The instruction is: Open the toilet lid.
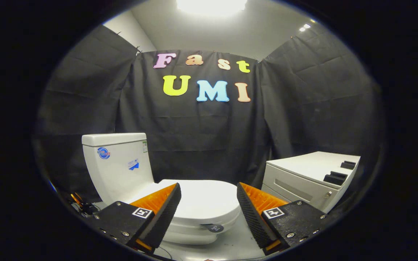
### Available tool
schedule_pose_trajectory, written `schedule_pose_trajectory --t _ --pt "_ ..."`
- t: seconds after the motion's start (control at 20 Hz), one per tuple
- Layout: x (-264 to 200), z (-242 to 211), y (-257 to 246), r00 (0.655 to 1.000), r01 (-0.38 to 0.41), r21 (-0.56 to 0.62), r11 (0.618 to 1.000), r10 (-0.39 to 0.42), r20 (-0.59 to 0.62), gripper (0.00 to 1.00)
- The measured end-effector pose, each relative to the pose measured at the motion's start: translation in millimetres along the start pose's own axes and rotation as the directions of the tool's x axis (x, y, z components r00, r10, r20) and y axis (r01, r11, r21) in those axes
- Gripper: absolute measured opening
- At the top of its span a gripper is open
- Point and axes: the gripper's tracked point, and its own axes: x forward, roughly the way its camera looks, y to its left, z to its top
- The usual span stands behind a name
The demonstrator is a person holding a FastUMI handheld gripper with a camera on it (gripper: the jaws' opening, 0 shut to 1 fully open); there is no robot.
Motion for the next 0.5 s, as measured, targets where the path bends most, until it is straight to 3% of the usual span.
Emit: schedule_pose_trajectory --t 0.25,0.5 --pt "15.4 -20.6 -4.3 1.000 0.017 0.192 0.981 -0.013 -0.023 0.94" --pt "27.4 -65.3 -12.8 0.996 0.040 0.438 0.898 0.001 -0.094 0.95"
